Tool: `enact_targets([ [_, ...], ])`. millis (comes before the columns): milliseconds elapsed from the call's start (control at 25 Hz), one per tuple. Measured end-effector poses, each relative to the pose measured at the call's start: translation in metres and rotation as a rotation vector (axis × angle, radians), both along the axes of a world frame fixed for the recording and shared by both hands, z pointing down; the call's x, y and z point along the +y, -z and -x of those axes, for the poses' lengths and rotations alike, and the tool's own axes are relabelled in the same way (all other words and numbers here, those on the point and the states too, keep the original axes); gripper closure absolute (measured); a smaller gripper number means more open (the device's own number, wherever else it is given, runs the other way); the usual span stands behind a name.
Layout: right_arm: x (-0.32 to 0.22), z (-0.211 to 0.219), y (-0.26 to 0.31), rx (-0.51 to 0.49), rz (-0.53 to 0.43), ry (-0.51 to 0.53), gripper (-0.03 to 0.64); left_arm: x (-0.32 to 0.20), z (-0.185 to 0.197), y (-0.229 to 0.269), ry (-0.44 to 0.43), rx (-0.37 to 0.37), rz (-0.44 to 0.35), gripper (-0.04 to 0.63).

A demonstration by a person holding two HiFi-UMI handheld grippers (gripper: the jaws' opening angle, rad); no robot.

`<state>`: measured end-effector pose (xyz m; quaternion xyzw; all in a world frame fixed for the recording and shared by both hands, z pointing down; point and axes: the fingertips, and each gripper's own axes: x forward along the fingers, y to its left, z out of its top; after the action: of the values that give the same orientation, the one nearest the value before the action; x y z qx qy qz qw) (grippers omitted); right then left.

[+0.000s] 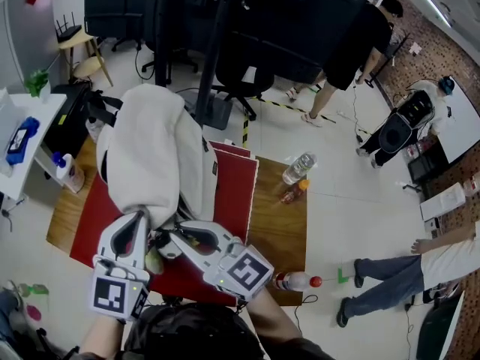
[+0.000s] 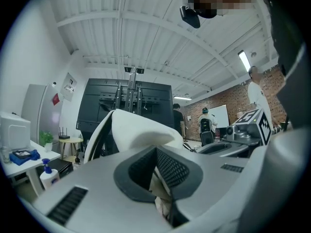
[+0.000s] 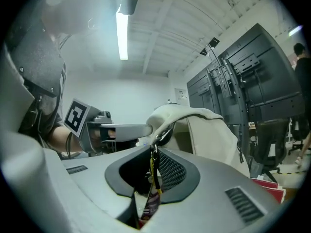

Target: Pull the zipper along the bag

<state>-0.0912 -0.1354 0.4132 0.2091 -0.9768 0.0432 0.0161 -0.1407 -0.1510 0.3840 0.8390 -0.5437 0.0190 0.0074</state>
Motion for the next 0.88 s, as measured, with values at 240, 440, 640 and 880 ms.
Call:
enact_targets([
  [240, 0.015, 0.001, 0.013, -0.028, -0.019, 0.044, 0.546, 0.013, -0.019, 0.02, -0.065, -0.033, 0.01, 0.563],
  [440, 0.023, 0.003, 0.021, -0.024, -0.071, 0.052, 0.546, 0.021, -0.046, 0.037, -0.145, -0.098, 0.018, 0.416],
  [640, 0.03, 0.01, 0.027, -0.003, -0.122, 0.043, 0.546, 0.013, -0.058, 0.033, -0.162, -0.173, 0.103, 0.336],
  [880, 0.033, 0.016, 0.029, -0.001, -0.156, 0.035, 0.549, -0.004, -0.057, 0.03, -0.128, -0.238, 0.145, 0.334],
])
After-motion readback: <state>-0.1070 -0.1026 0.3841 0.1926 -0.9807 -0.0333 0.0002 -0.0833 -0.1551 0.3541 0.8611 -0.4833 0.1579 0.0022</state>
